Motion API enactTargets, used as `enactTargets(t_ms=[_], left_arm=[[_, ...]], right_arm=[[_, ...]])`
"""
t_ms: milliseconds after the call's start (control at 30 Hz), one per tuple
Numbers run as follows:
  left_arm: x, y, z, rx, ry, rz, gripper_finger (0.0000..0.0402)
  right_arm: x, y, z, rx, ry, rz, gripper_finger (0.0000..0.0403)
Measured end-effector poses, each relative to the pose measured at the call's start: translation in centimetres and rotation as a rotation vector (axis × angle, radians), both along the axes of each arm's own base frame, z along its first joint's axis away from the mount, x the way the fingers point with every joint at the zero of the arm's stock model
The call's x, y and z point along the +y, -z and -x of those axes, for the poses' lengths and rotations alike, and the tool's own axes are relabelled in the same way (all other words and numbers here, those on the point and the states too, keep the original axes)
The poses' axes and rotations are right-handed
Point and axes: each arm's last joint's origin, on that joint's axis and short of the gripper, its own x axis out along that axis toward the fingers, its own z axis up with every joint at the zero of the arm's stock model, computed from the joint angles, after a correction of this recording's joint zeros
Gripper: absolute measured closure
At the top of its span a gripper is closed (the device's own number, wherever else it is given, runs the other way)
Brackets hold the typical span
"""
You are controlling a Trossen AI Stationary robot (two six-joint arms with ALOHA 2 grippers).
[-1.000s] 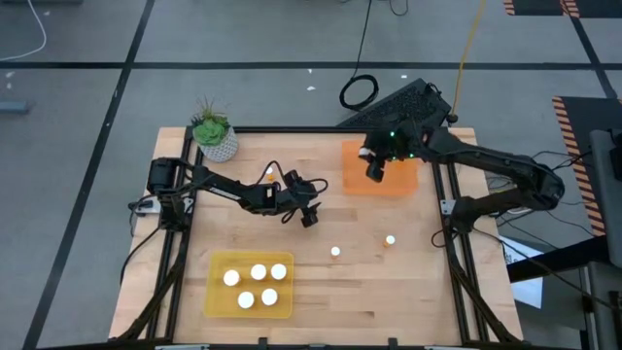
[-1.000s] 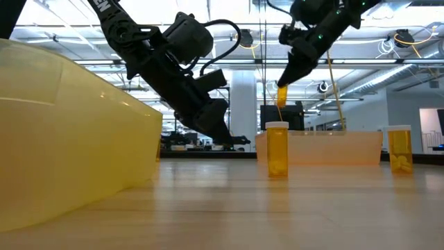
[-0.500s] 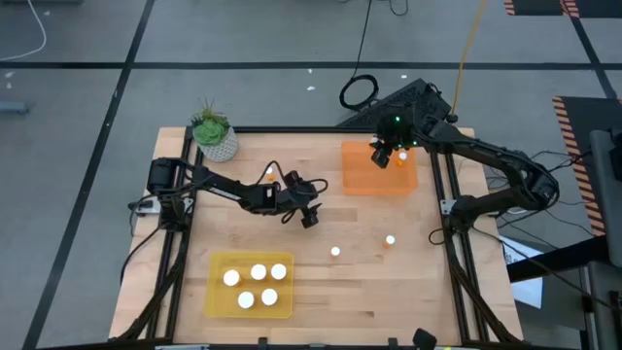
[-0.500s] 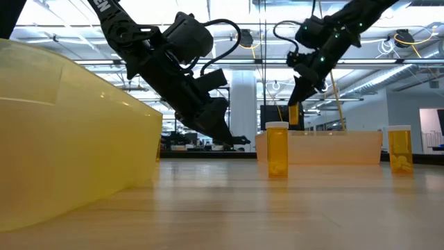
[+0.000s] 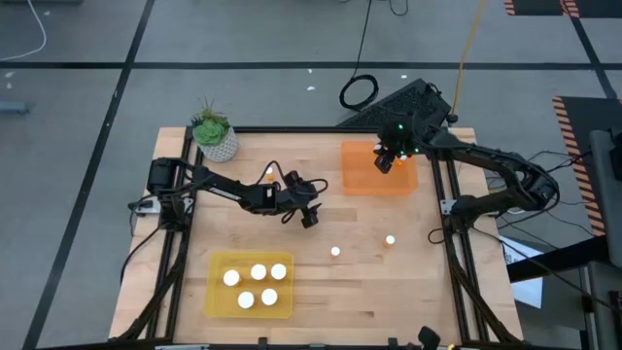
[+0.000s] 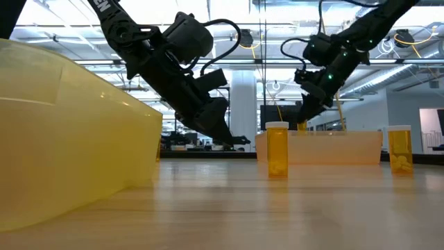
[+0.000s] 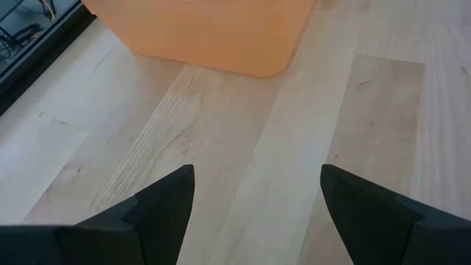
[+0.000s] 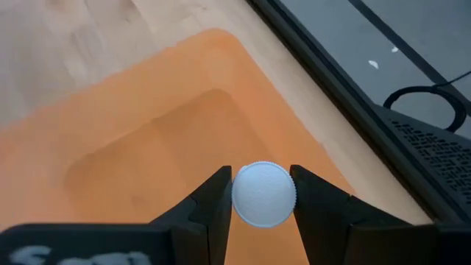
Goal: Pick and place medicine bottles into bin by pill shape (circle, oval)
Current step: Put the small pill bottle into the orange bin
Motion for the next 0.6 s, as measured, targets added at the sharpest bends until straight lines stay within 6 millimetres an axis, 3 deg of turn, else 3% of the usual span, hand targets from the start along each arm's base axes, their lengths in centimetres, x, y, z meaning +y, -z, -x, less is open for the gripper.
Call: enactTargets(t_ms=[300, 600], left_arm=[[0.0, 0.0, 0.0, 0.0, 0.0, 0.001, 0.0105], [0.0, 0.0, 0.0, -0.007, 0.0, 0.001, 0.0105]], right_arm=[[0.0, 2.0, 0.9, -0.027, 0.055, -0.01, 0.0279], [-0.8, 4.3, 0.2, 0.013, 0.056, -0.051, 0.0279]])
